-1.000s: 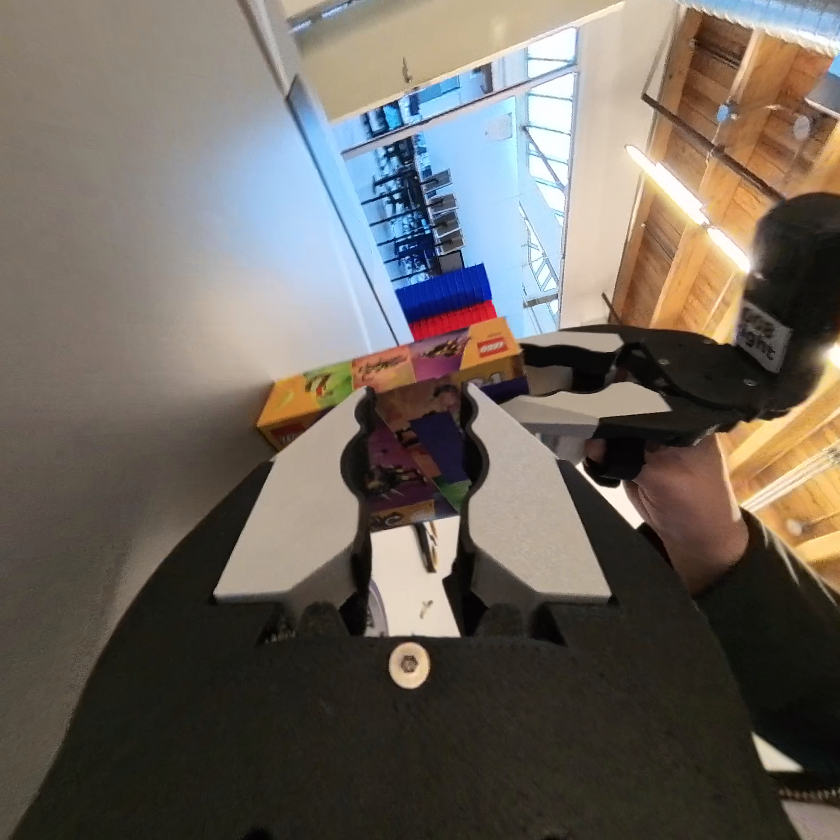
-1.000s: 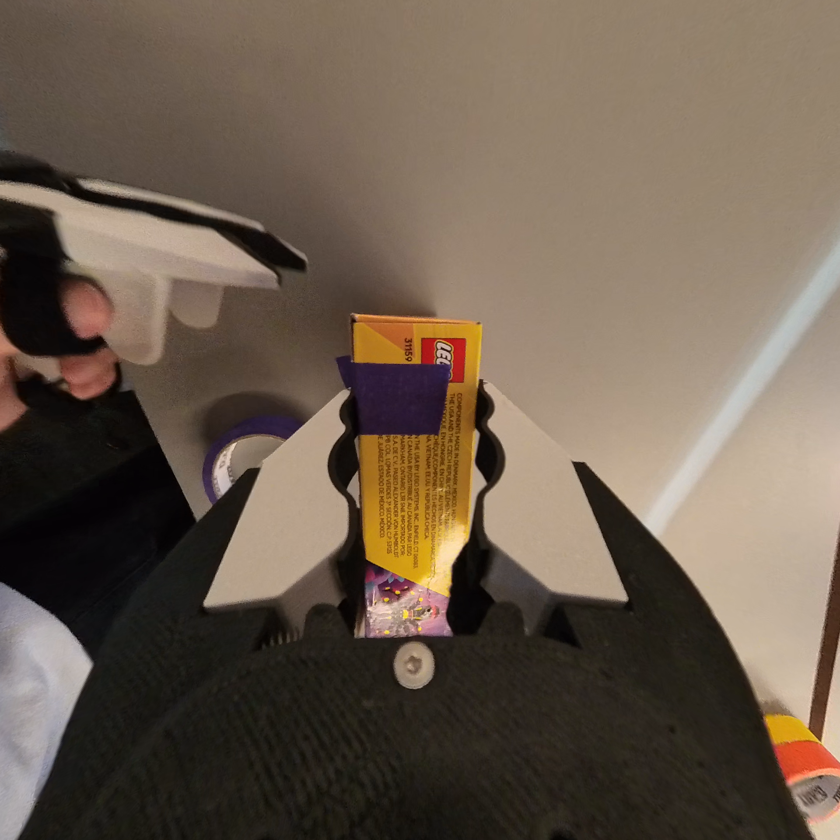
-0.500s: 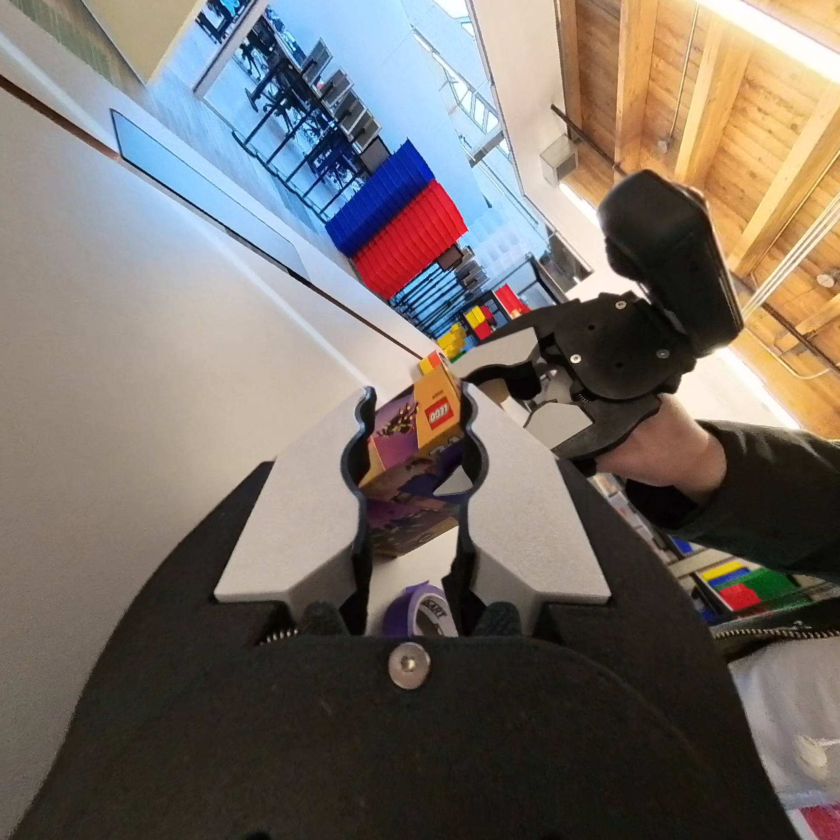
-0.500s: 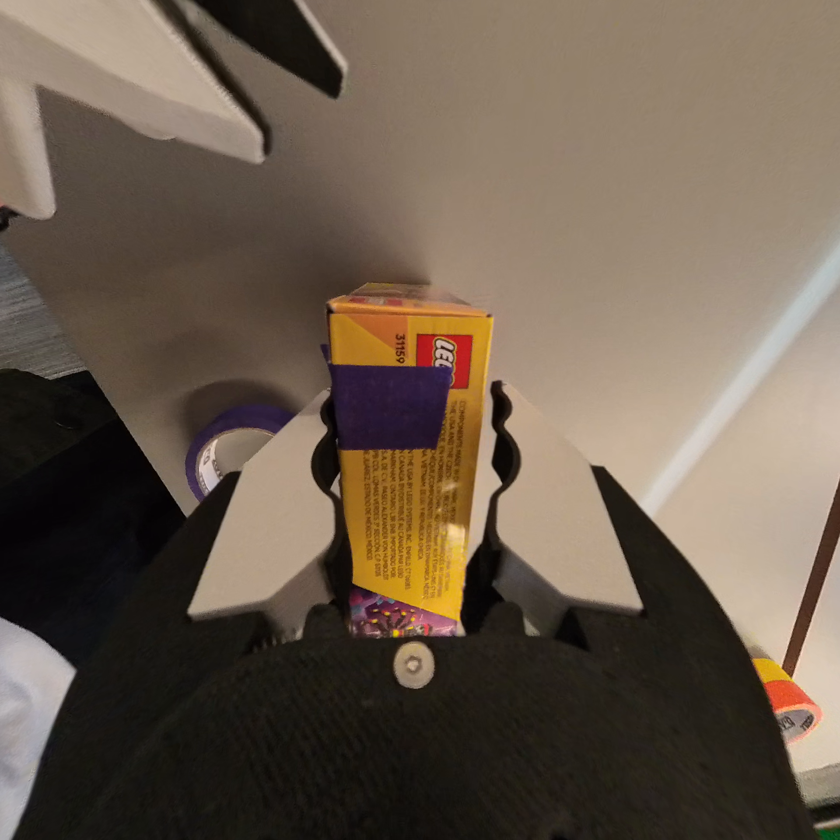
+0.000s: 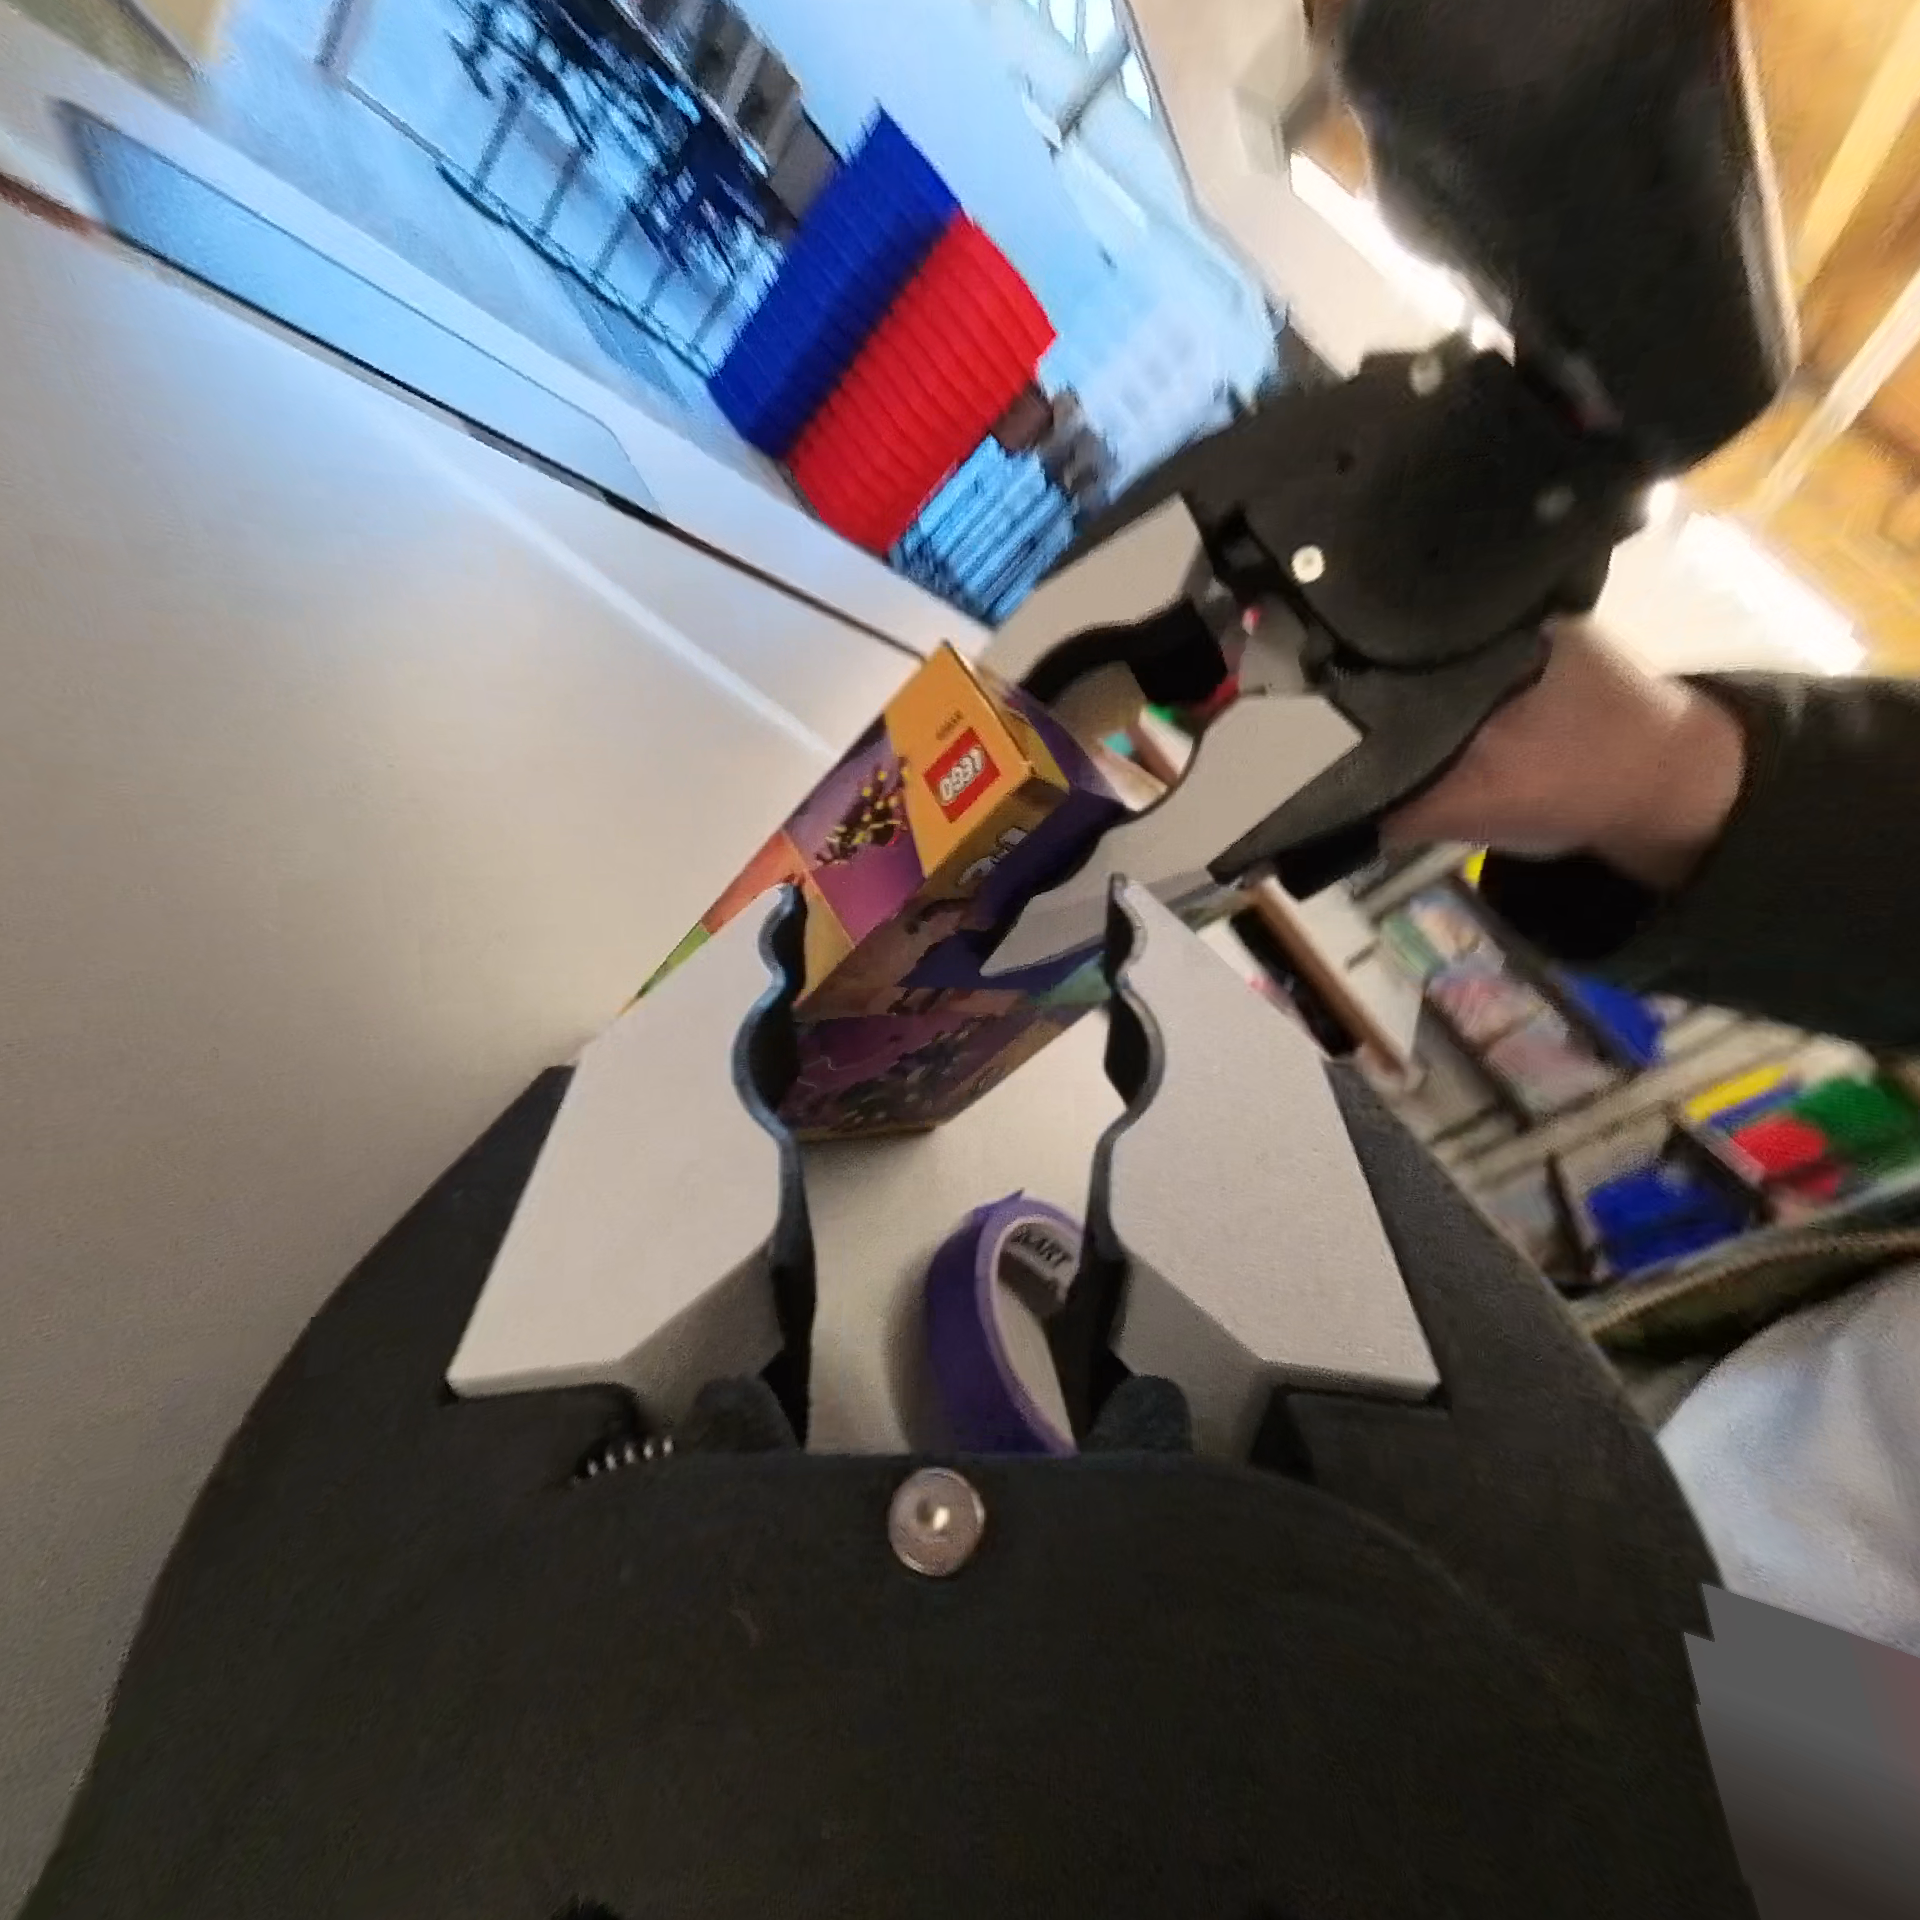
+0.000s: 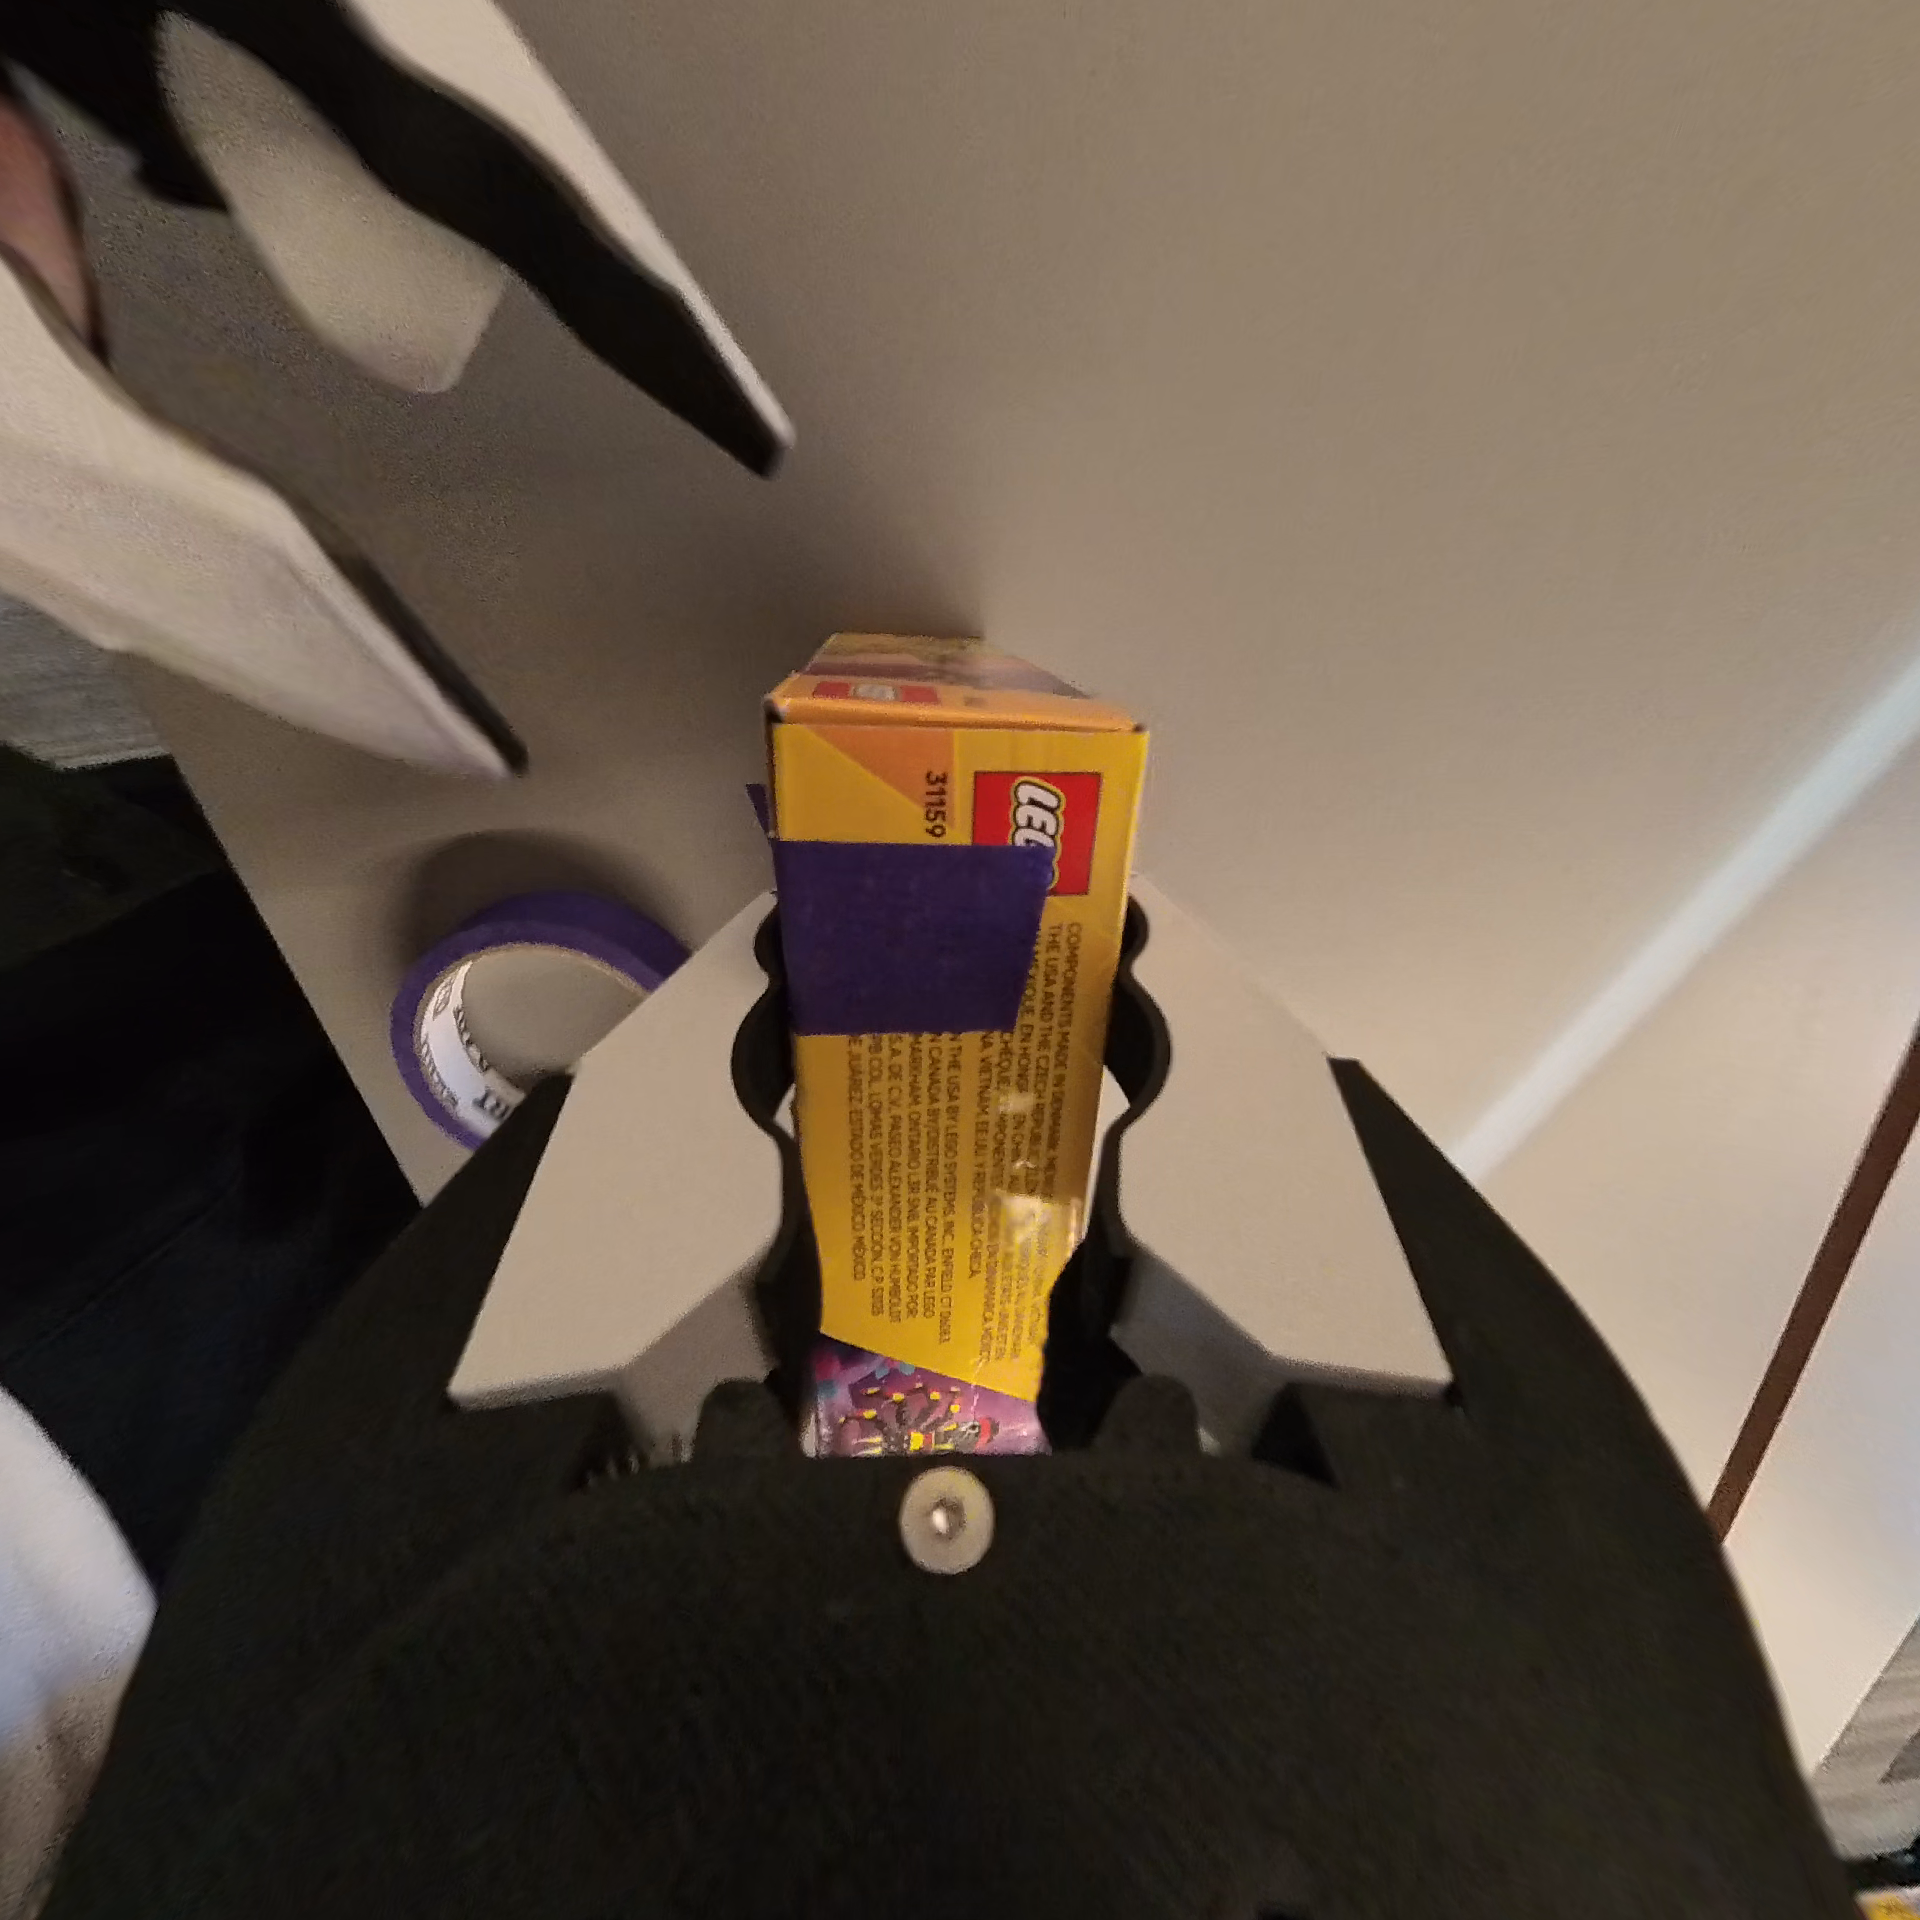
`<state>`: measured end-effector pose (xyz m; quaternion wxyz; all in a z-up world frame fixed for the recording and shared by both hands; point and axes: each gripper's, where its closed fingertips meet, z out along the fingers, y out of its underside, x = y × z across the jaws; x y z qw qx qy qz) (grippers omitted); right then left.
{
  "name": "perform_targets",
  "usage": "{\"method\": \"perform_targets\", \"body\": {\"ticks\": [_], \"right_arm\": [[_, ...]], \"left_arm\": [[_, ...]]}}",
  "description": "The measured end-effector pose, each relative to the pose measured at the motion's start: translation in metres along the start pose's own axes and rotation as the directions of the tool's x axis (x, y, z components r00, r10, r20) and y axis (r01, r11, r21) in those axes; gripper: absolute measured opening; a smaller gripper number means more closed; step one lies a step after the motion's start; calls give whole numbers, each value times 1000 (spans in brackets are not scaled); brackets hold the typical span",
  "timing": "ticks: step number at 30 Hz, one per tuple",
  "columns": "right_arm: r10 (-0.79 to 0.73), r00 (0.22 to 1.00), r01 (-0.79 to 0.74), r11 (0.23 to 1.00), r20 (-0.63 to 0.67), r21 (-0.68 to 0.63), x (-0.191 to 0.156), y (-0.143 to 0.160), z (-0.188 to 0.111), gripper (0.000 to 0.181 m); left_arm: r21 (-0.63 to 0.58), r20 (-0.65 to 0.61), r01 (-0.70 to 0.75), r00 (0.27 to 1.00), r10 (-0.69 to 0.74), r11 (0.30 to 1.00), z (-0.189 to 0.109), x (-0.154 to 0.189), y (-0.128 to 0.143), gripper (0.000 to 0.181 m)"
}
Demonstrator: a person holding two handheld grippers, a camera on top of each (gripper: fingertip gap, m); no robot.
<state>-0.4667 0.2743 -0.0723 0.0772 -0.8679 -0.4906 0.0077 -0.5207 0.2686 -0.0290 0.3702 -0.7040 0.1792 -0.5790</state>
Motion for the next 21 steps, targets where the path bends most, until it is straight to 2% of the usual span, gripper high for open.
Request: {"method": "perform_targets", "body": {"ticks": [3, 11, 14, 17, 21], "right_arm": [[-22, 998, 24, 999, 62, -46, -7, 7, 4, 58], [-13, 995, 17, 999, 99, -36, -8, 9, 5, 57], [-8, 992, 12, 999, 125, -34, -6, 10, 5, 57], [-7, 990, 13, 999, 142, -37, -4, 10, 5, 57], [0, 978, 2, 1000, 208, -10, -4, 8, 4, 57]], "left_arm": [[-106, -5, -121, 993, 121, 987, 18, 3, 7, 60], [-173, -74, -261, 965, 251, 950, 34, 1, 11, 39], [-238, -54, -331, 943, 328, 913, 39, -4, 20, 38], [-254, -47, -290, 956, 288, 923, 43, -8, 22, 41], [-207, -70, -199, 980, 189, 958, 45, -12, 21, 43]]}}
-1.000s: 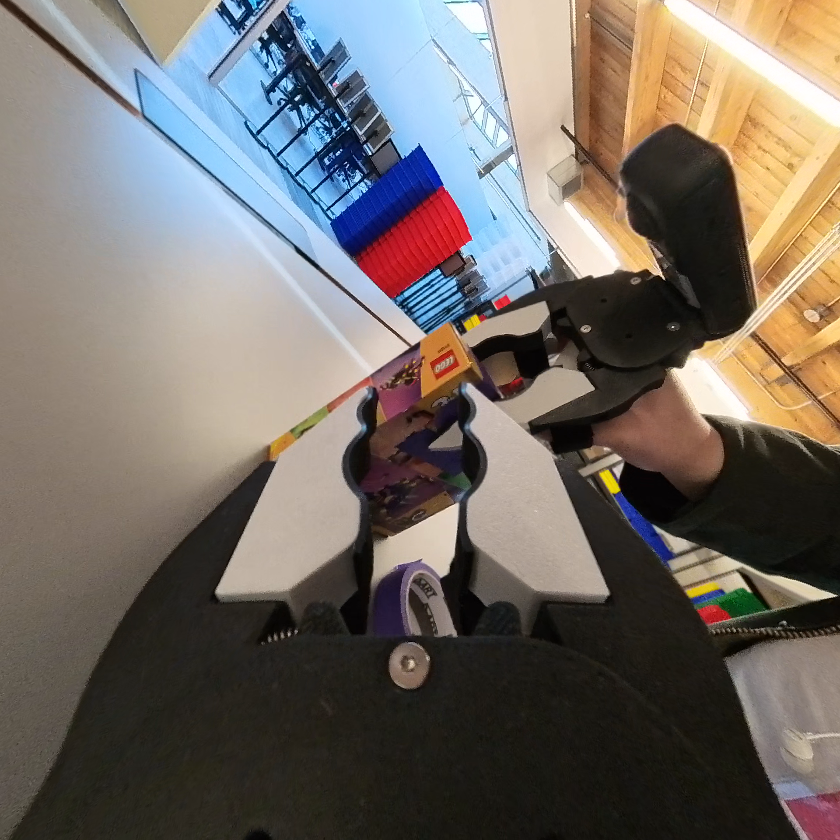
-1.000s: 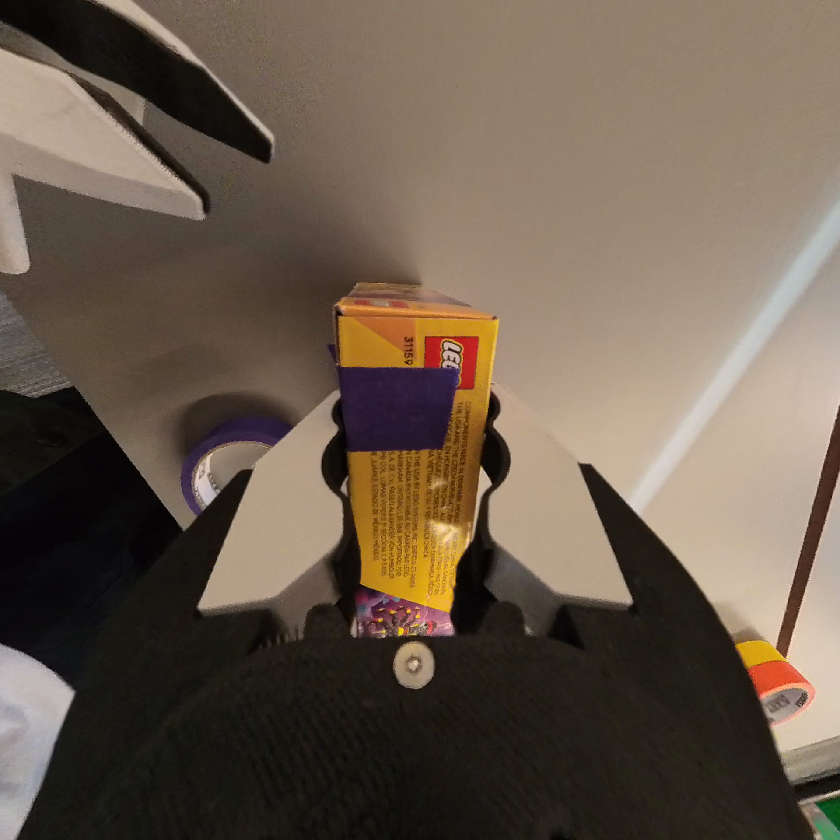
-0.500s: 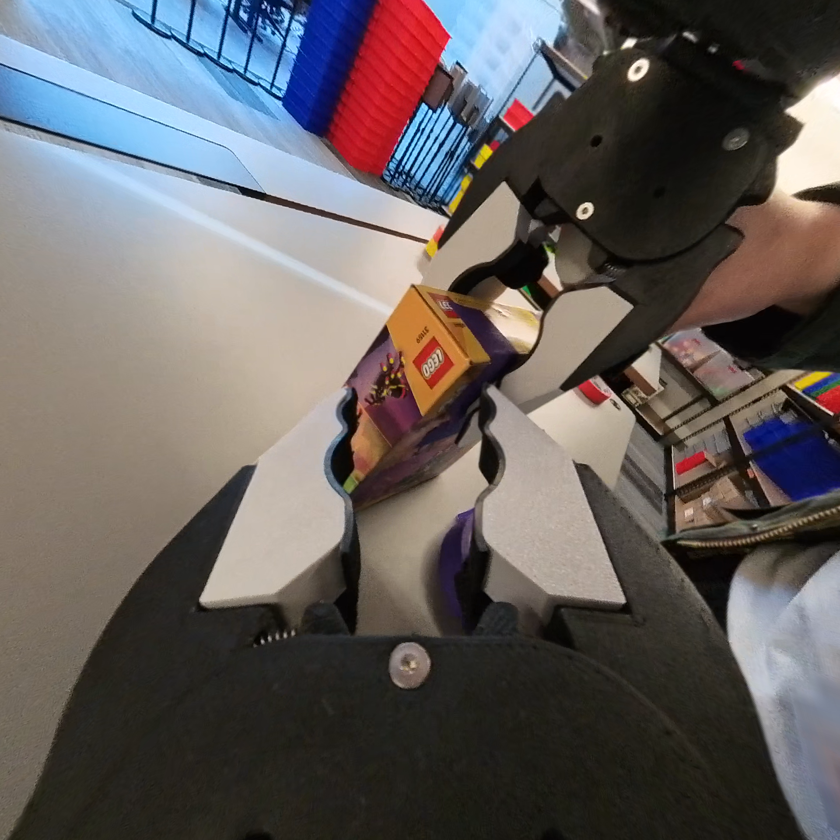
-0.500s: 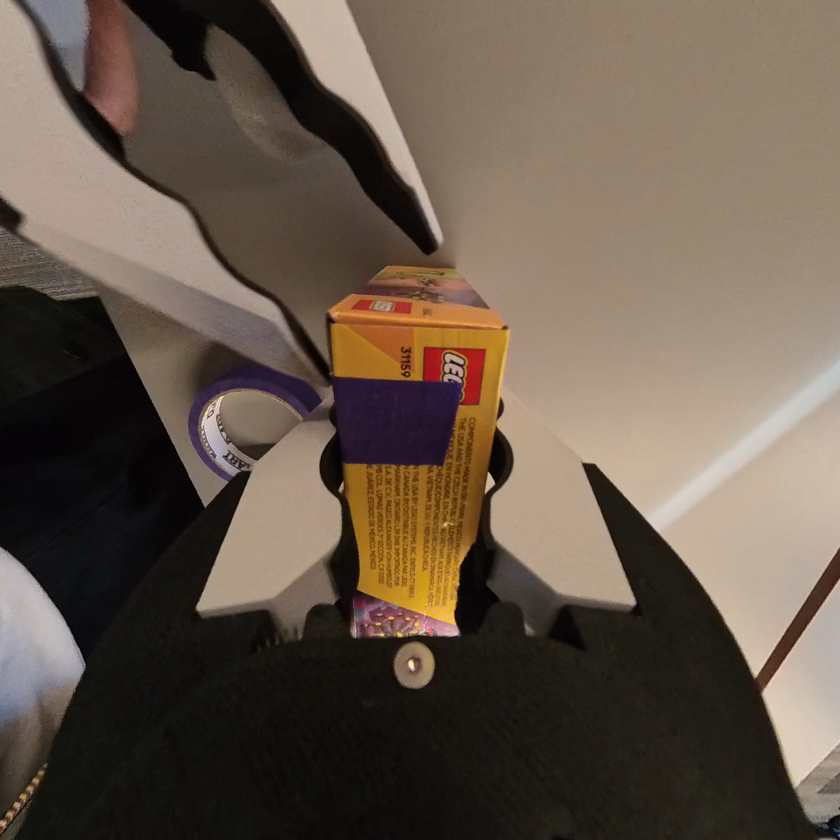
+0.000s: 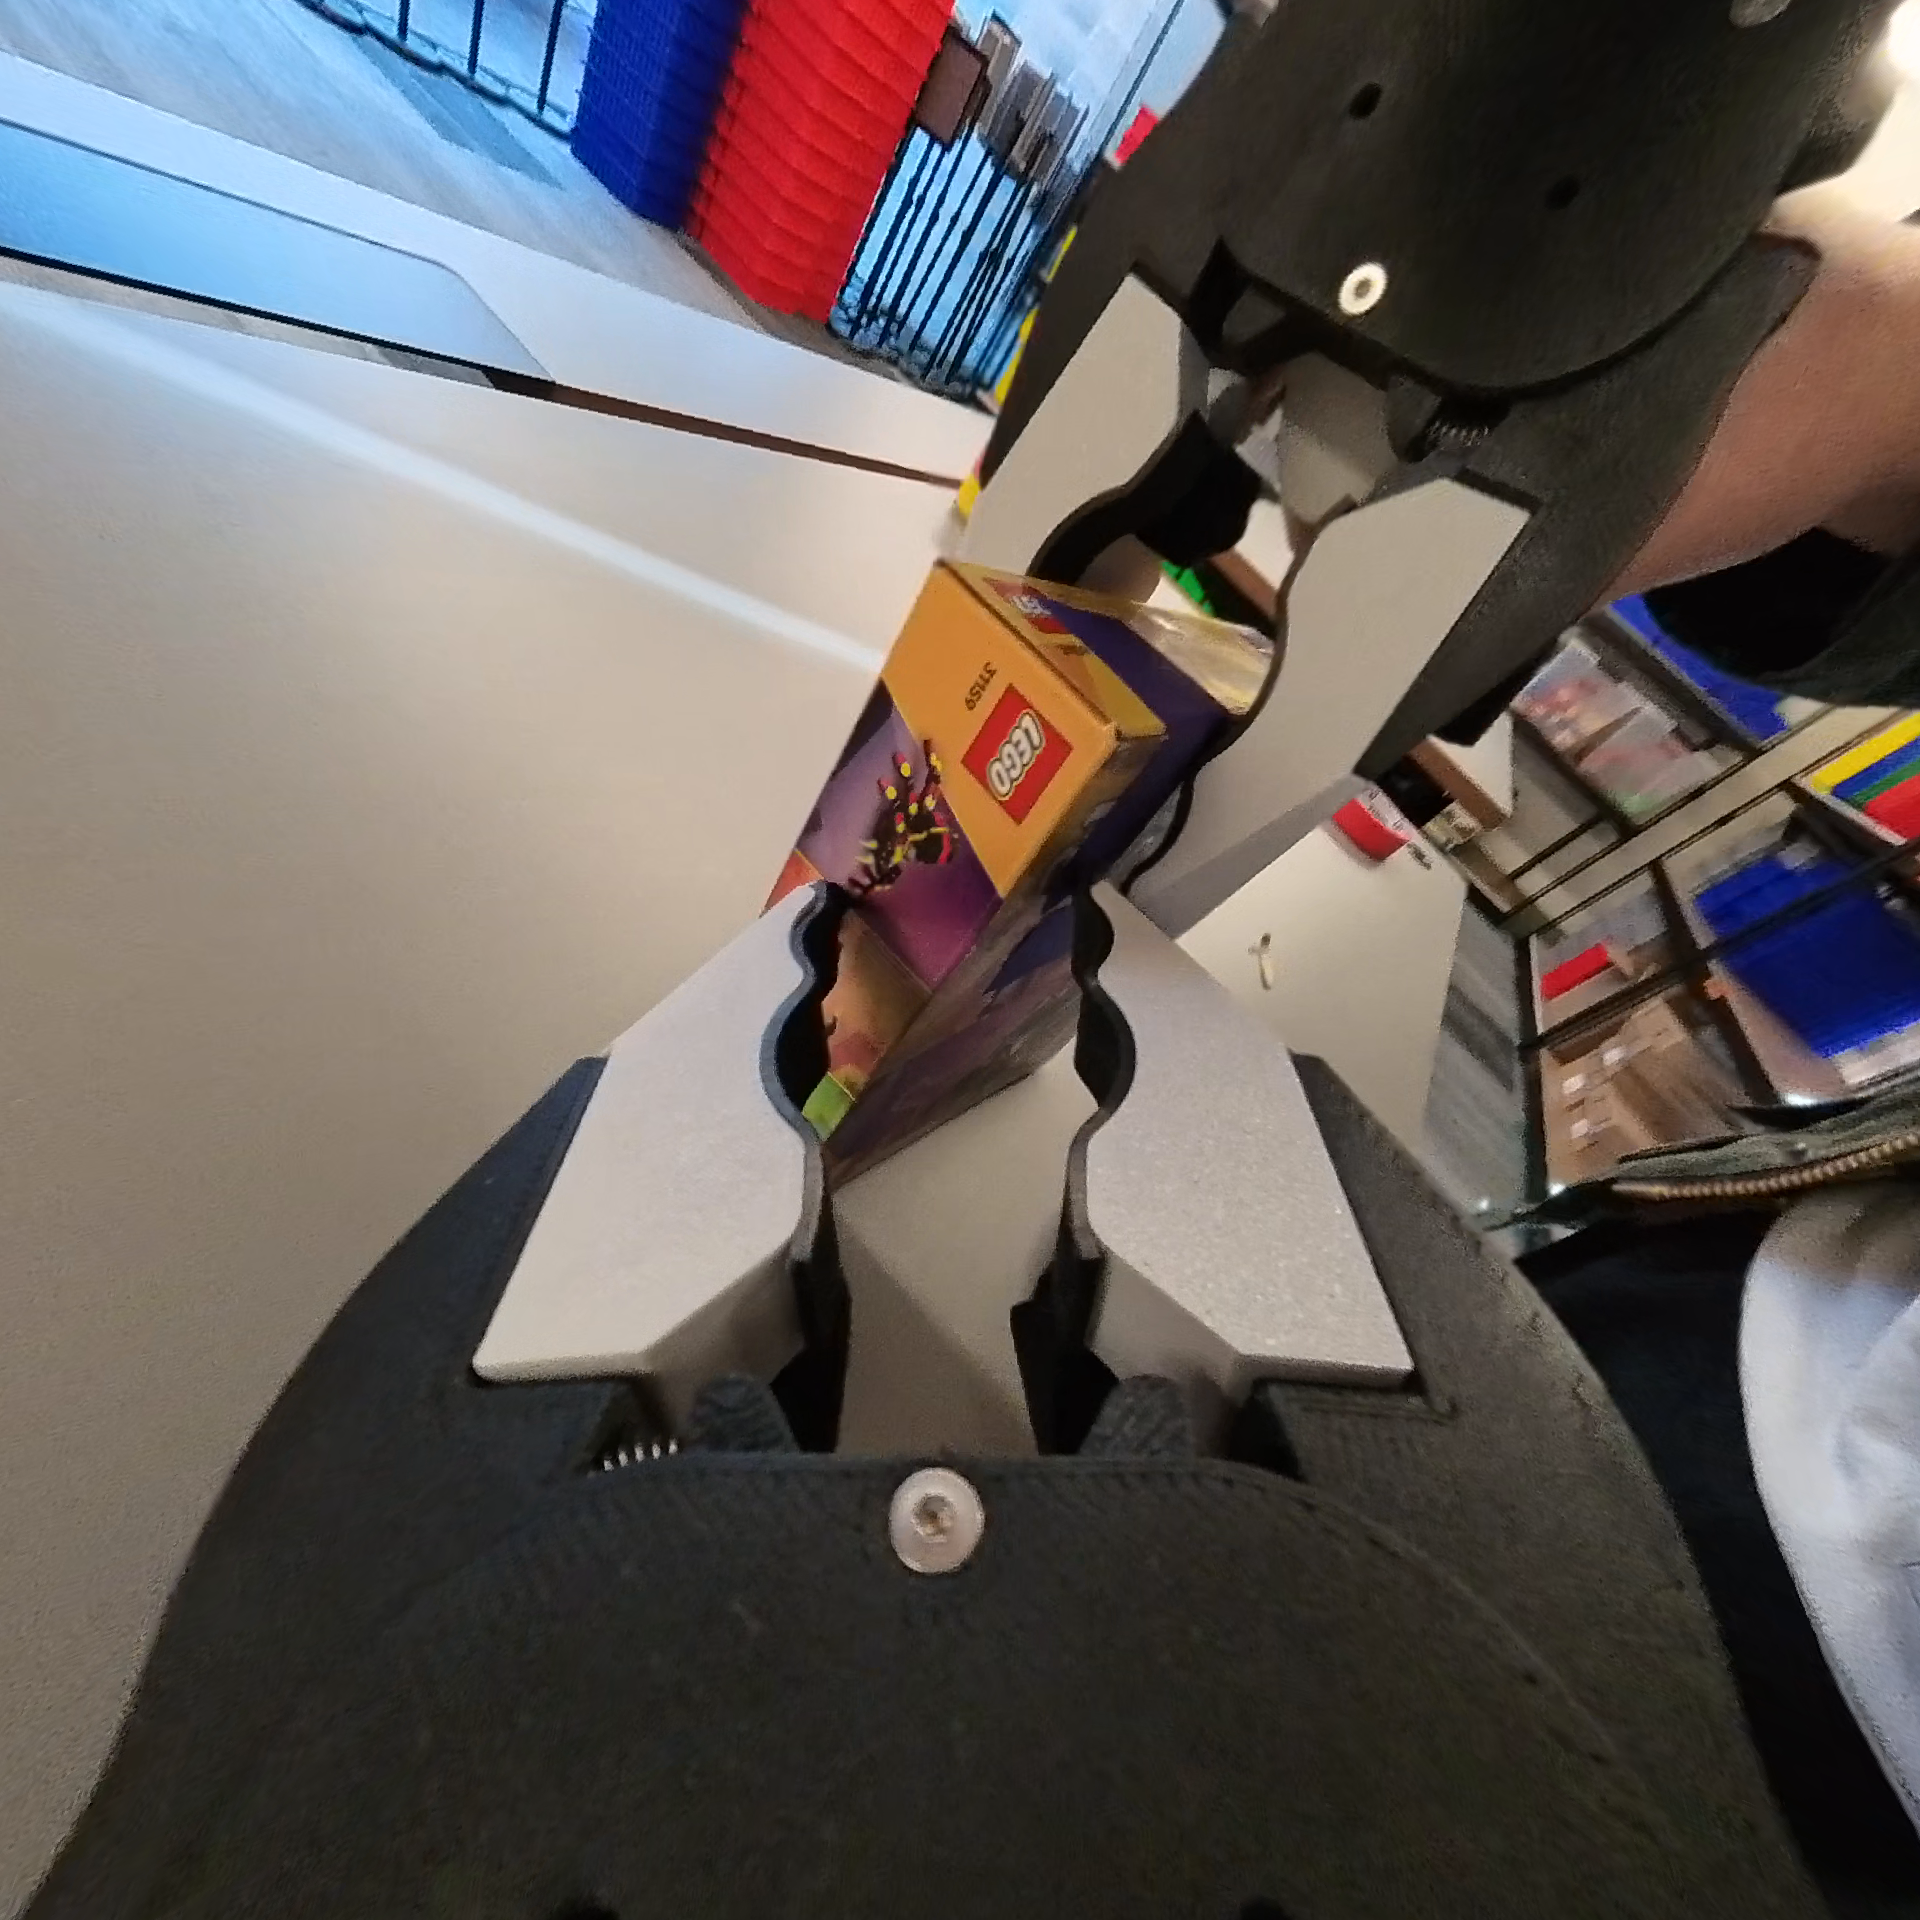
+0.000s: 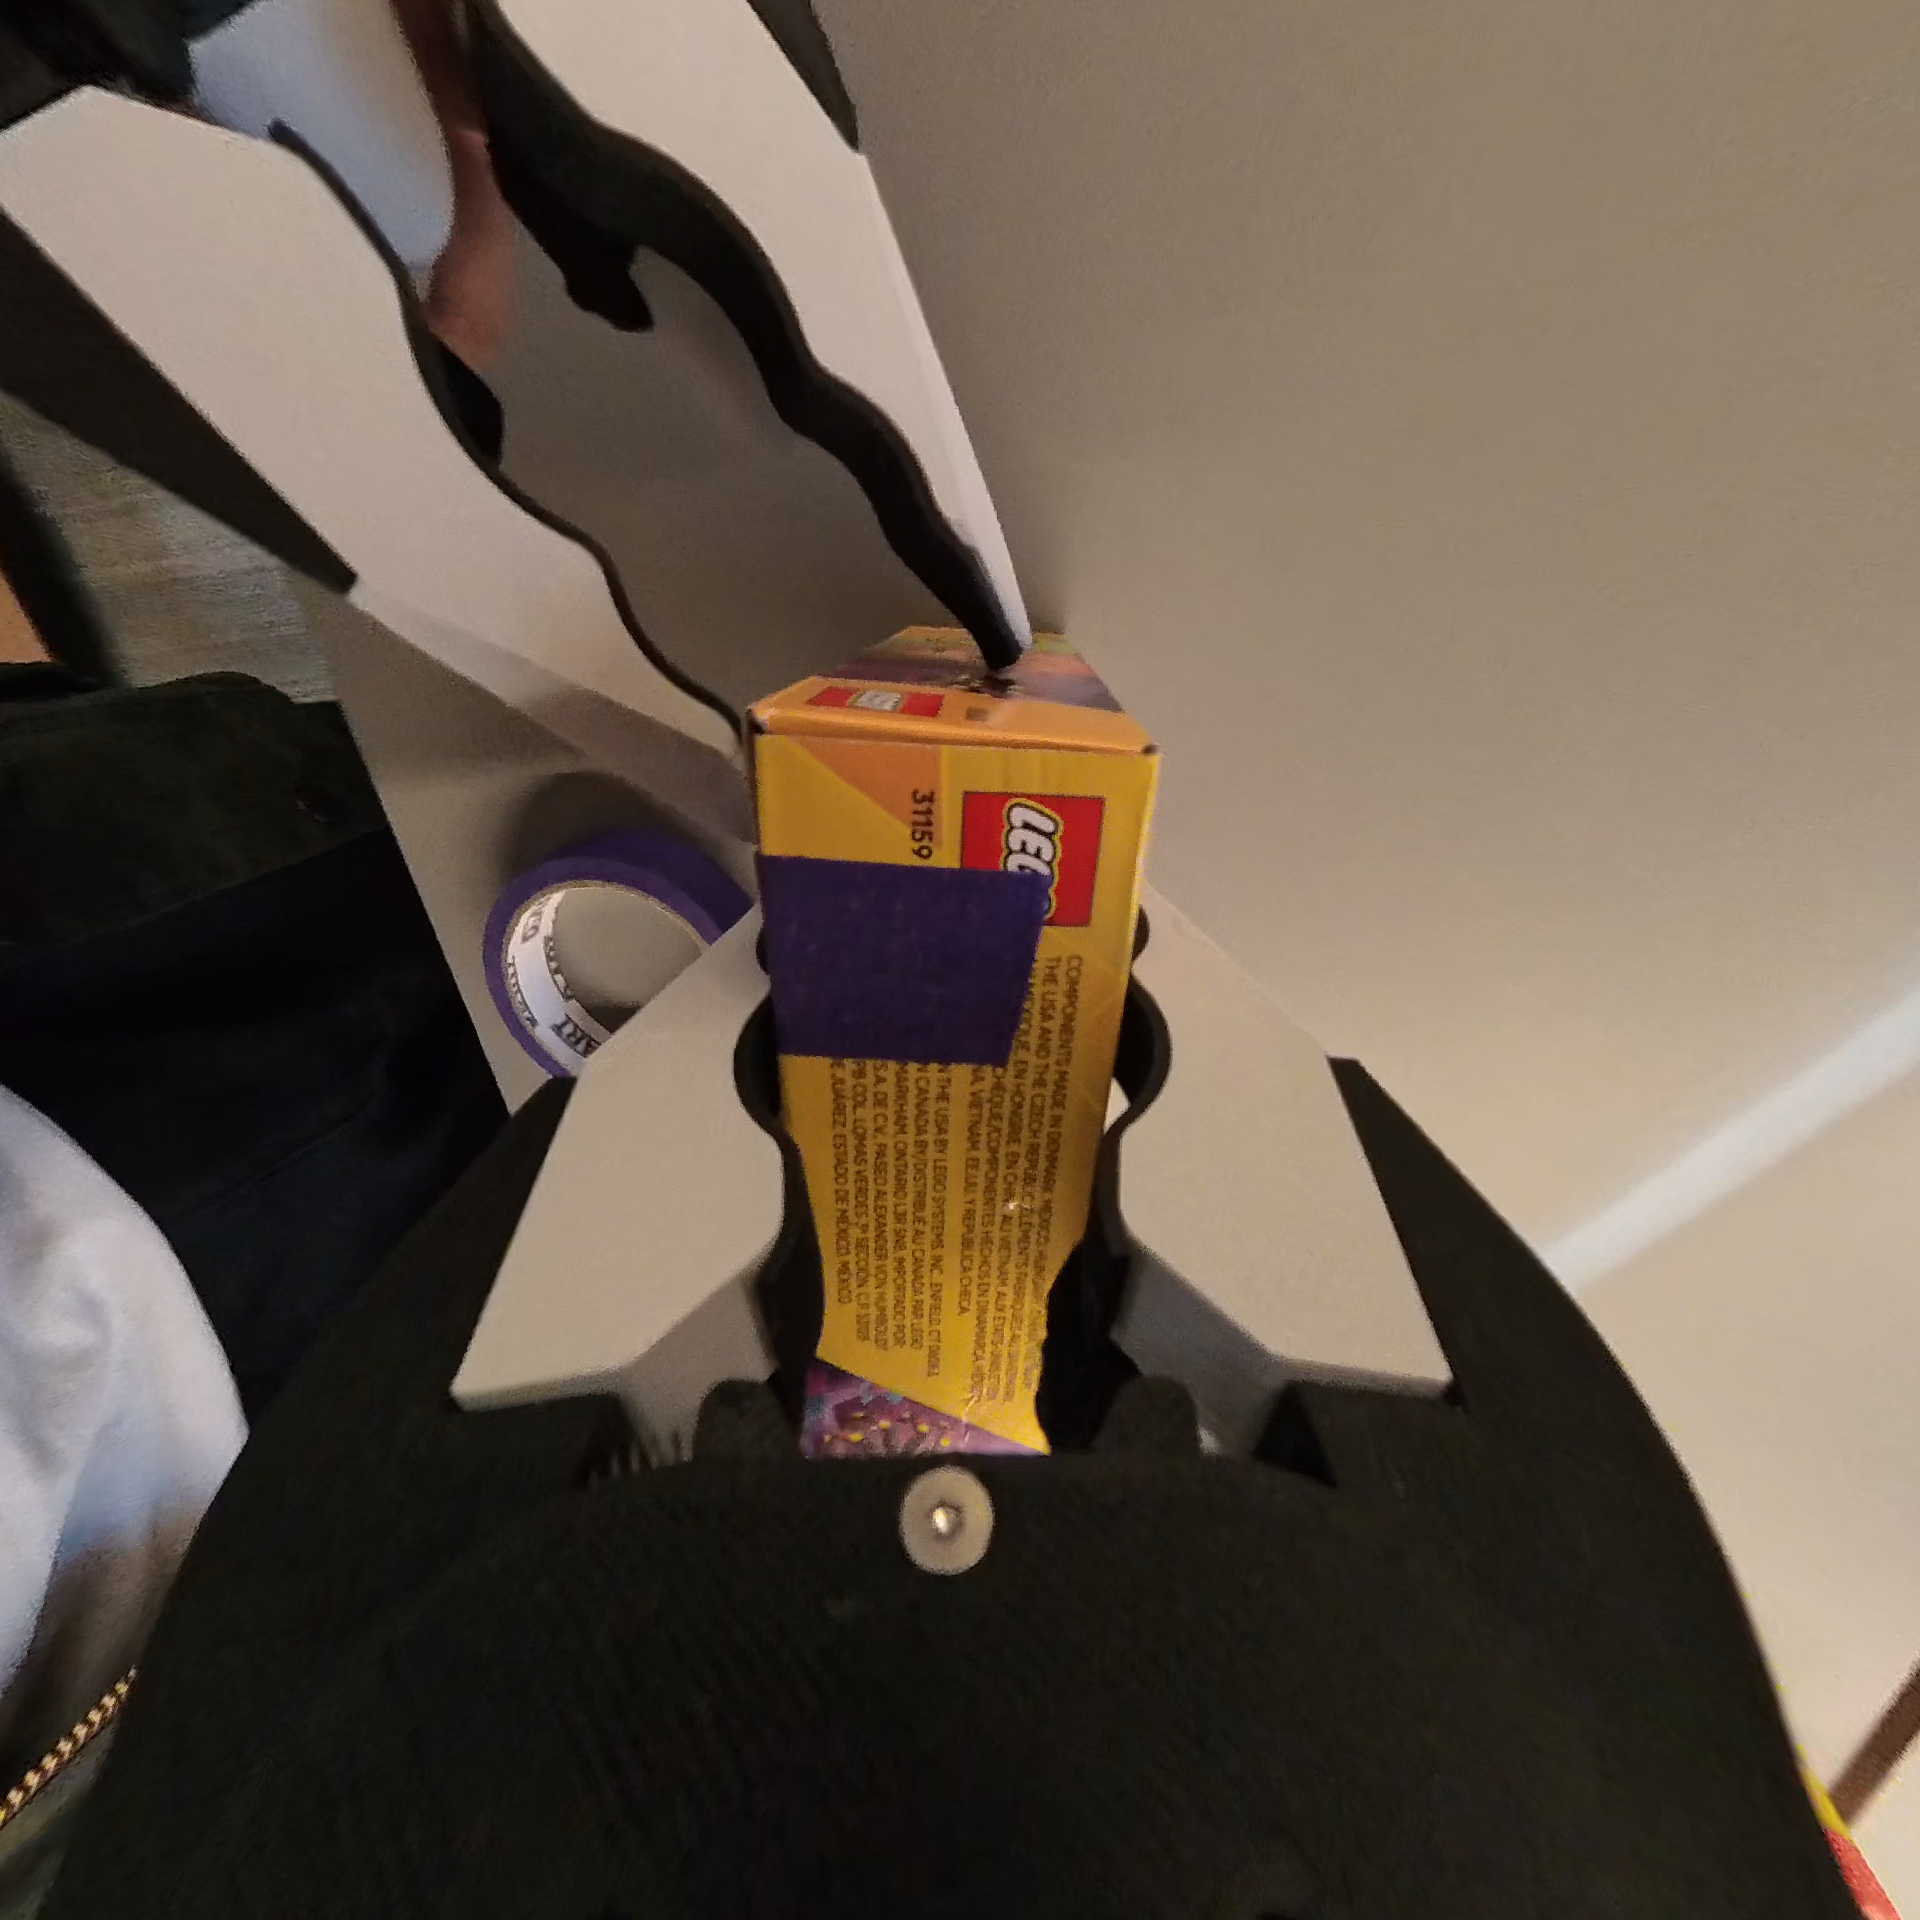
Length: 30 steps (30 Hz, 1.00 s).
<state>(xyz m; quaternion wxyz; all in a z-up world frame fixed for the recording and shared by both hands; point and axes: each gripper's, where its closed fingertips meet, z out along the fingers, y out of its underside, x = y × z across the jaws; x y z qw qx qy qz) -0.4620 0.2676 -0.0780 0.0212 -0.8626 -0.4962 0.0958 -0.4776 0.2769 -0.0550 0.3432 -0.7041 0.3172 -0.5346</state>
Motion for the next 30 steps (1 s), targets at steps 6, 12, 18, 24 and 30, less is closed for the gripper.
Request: {"method": "perform_targets", "body": {"ticks": [6, 12, 18, 24, 30], "right_arm": [[-24, 992, 21, 999, 126, 27, 2, -1, -2, 57], [-163, 952, 169, 986, 260, 2, -10, 7, -1, 57], [-255, 906, 272, 962, 337, -3, -27, 9, 1, 57], [-288, 915, 300, 954, 284, 1, -28, 14, -2, 72], [-207, 951, 194, 978, 231, 75, -10, 33, -23, 100]], "left_arm": [[29, -46, 29, 999, -28, 999, -5, -1, 0, 23], [29, -205, 154, 968, -145, 988, -12, 14, -15, 54], [-159, -236, 22, 970, -60, 987, 8, 32, 6, 66], [-179, -234, -72, 972, 28, 981, 7, 38, 16, 55], [-191, -226, -70, 974, 26, 979, 6, 37, 16, 55]]}}
